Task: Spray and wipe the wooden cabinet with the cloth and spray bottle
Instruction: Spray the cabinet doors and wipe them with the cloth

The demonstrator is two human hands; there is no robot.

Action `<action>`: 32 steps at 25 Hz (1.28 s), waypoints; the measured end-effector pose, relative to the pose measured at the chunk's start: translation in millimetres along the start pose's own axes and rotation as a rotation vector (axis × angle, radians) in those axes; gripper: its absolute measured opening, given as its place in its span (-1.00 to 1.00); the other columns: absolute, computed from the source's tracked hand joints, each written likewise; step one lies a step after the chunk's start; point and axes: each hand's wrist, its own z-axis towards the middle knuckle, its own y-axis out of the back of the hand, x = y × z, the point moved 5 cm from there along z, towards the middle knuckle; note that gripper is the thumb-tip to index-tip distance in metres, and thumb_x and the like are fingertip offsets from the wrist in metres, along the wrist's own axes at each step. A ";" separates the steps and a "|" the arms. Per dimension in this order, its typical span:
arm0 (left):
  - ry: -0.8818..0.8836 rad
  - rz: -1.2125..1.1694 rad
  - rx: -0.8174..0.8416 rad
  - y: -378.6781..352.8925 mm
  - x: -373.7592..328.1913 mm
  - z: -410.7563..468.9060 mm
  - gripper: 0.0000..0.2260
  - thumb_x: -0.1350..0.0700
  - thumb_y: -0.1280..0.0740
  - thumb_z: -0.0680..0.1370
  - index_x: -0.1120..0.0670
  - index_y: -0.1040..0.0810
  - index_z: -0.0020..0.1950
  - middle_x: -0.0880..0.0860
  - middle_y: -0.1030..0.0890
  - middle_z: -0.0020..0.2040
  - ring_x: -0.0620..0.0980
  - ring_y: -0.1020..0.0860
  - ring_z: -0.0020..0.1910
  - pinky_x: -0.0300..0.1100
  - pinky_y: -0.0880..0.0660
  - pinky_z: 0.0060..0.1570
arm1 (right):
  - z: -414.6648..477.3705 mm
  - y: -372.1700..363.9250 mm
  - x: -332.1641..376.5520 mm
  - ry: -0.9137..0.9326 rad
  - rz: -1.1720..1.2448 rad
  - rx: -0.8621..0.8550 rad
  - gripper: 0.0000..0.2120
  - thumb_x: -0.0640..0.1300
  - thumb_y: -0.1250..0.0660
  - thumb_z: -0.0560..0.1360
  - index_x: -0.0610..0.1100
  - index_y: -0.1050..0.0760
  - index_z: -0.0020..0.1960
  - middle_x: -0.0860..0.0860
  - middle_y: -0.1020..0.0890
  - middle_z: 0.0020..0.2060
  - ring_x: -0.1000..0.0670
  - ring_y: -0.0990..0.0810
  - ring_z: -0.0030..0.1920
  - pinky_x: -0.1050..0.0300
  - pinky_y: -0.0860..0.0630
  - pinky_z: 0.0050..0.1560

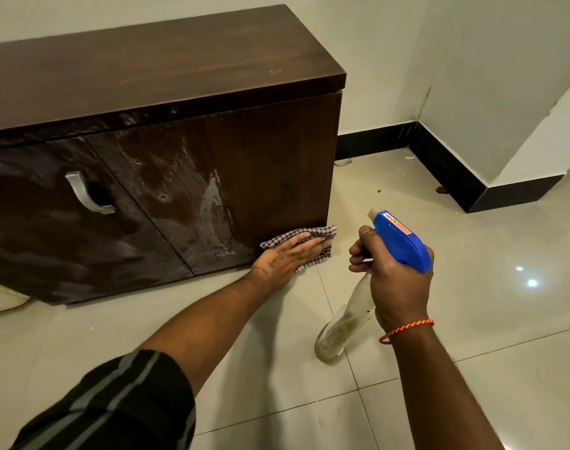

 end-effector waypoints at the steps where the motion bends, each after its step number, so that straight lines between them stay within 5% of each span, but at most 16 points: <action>1: -0.007 -0.008 0.011 0.1 0.8 -1.7 -0.29 -0.03 0.01 0.68 0.16 0.48 0.56 0.07 0.37 0.63 0.04 0.30 0.63 0.15 0.48 0.49 | -0.2 -1.4 0.6 0.003 0.001 0.004 -0.87 -0.12 -0.40 0.54 -0.08 -0.62 -0.18 0.00 -0.66 -0.42 -0.03 -0.66 -0.39 0.11 -0.65 -0.32; 5: 0.107 -0.132 -0.007 11.3 32.8 -13.5 -0.30 0.02 -0.06 0.69 -0.02 0.39 0.62 0.08 0.55 0.54 0.12 0.58 0.48 0.15 0.65 0.36 | -2.4 -12.1 4.9 0.024 -0.005 0.023 -0.85 -0.13 -0.40 0.54 -0.20 -0.63 -0.14 -0.03 -0.66 -0.40 -0.05 -0.66 -0.40 0.10 -0.66 -0.32; 13: 0.372 -0.272 -0.303 118.0 173.8 -16.9 -0.36 -0.15 -0.01 0.62 -0.09 0.09 0.68 0.01 0.06 0.69 0.09 0.07 0.66 0.09 0.27 0.56 | -14.6 -31.4 20.3 0.034 0.048 0.053 -0.87 -0.16 -0.39 0.55 -0.14 -0.61 -0.17 -0.02 -0.66 -0.42 0.01 -0.65 -0.42 0.19 -0.63 -0.35; 24: 0.403 -0.175 -0.301 111.6 234.6 -108.1 -0.30 -0.17 -0.12 0.60 -0.13 0.11 0.68 0.02 0.06 0.69 0.12 0.12 0.65 0.08 0.32 0.55 | -27.6 -60.1 28.8 0.043 0.049 0.113 -0.85 -0.17 -0.40 0.55 -0.16 -0.61 -0.19 -0.04 -0.64 -0.41 0.00 -0.63 -0.42 0.17 -0.63 -0.38; 32: 0.484 -0.204 -0.334 103.2 215.4 -88.3 -0.30 -0.18 -0.16 0.59 -0.14 0.06 0.68 0.02 0.00 0.68 0.14 0.12 0.62 0.13 0.33 0.52 | -28.5 -50.3 13.6 0.005 0.031 0.111 -0.90 -0.15 -0.40 0.54 -0.17 -0.63 -0.10 -0.05 -0.64 -0.39 0.00 -0.64 -0.40 0.15 -0.62 -0.39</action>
